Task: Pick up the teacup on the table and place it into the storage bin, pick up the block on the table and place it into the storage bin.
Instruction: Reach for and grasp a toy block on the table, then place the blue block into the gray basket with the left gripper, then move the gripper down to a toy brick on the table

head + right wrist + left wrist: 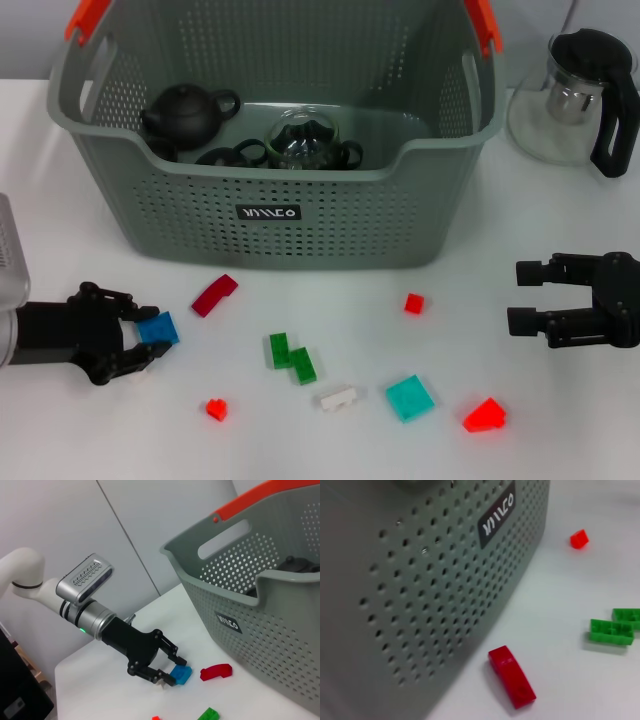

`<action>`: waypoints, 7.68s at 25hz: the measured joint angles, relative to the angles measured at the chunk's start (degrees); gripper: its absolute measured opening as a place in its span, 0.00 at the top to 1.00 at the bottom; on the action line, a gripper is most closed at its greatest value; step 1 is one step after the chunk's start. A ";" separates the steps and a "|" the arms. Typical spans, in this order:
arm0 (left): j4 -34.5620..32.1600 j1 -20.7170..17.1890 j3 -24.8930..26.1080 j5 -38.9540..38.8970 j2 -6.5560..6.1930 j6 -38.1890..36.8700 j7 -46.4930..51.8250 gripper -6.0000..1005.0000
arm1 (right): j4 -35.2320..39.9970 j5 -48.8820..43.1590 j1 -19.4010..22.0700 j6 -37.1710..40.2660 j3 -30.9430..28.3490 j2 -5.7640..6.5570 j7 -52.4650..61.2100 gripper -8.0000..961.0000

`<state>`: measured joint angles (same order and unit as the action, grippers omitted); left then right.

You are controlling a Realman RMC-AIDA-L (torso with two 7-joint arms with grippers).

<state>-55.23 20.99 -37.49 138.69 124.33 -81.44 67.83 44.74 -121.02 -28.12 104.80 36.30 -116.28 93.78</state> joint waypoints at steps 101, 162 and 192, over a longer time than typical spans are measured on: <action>-10.22 -2.30 11.18 5.31 -0.49 -24.72 17.64 0.31 | 0.03 -0.01 -1.23 0.06 0.00 0.27 2.29 0.05; 4.97 -2.64 14.32 -3.33 0.20 -5.53 -8.56 0.31 | -0.18 0.00 -1.27 -0.12 0.00 0.26 2.00 0.05; 7.20 -2.27 13.18 -2.71 0.02 -1.46 -10.23 0.42 | -0.18 0.00 -0.88 -0.12 0.09 0.18 2.20 0.05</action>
<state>-48.03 18.73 -24.31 135.98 124.35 -82.90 57.61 44.56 -121.03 -29.00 104.68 36.38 -116.10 95.98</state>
